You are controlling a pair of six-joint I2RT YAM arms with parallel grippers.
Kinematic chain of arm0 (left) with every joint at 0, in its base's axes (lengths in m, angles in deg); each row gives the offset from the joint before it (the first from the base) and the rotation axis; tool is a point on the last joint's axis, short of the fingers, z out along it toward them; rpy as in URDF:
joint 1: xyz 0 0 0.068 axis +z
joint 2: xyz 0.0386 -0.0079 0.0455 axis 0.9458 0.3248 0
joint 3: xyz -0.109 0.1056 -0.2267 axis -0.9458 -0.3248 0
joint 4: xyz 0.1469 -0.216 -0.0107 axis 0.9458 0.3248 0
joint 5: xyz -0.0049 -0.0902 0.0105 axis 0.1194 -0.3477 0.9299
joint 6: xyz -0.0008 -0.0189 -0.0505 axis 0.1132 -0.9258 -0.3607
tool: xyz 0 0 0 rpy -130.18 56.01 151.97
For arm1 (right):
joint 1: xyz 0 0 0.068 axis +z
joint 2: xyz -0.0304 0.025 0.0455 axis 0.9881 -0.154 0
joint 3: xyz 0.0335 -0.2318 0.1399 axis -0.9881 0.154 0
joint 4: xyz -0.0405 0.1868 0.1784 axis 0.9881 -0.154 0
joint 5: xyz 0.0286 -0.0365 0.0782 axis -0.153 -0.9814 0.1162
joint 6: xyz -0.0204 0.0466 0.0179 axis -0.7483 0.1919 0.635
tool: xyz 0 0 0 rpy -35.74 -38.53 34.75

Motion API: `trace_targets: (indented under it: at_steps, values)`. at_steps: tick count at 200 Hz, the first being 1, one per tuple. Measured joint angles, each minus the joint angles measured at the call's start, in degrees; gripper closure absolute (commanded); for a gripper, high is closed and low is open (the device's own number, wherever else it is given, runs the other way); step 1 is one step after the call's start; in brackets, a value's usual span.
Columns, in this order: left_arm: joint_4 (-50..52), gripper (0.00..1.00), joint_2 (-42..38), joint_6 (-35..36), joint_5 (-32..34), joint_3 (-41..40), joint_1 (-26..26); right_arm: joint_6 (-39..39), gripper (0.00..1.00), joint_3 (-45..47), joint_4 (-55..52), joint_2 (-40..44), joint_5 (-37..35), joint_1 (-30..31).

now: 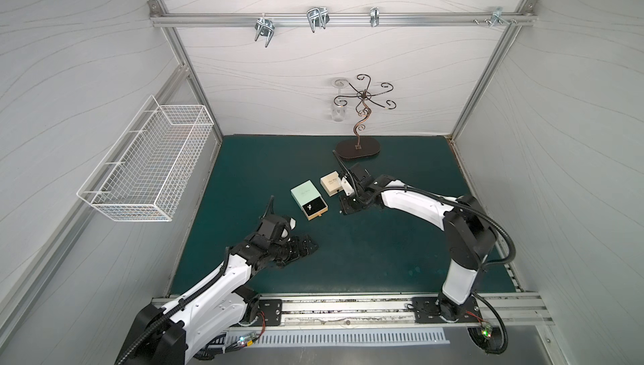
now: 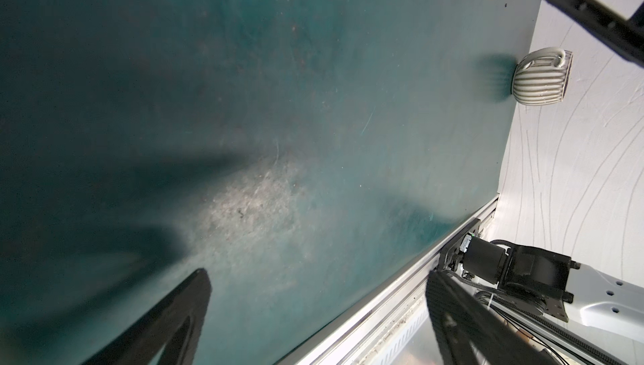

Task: Place the earrings into the drawer-style jewelry box
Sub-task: Pick up the earring from the center of the board, then insert the earring into the inner lining.

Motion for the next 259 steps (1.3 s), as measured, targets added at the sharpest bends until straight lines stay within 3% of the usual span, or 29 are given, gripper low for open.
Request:
trace_targets:
  at_steps: [112, 156, 206, 259]
  values:
    - [0.1, 0.01, -2.5, -0.7, 1.8, -1.6, 0.0, -0.5, 0.9, -19.8, -0.9, -16.9, 3.5, 1.9]
    - [0.2, 0.01, -2.8, -0.8, 2.1, -1.6, 0.0, -0.5, 0.87, -22.7, -2.1, -19.7, 4.0, 1.9]
    - [1.0, 0.01, -3.4, -0.8, 2.6, -1.6, 0.0, -1.1, 0.7, -23.6, -3.4, -20.5, 4.0, 1.9]
    - [3.2, 0.01, -3.7, -0.8, 3.8, -0.9, 0.0, -1.6, 0.67, -21.4, -3.0, -17.9, 3.7, 1.6]
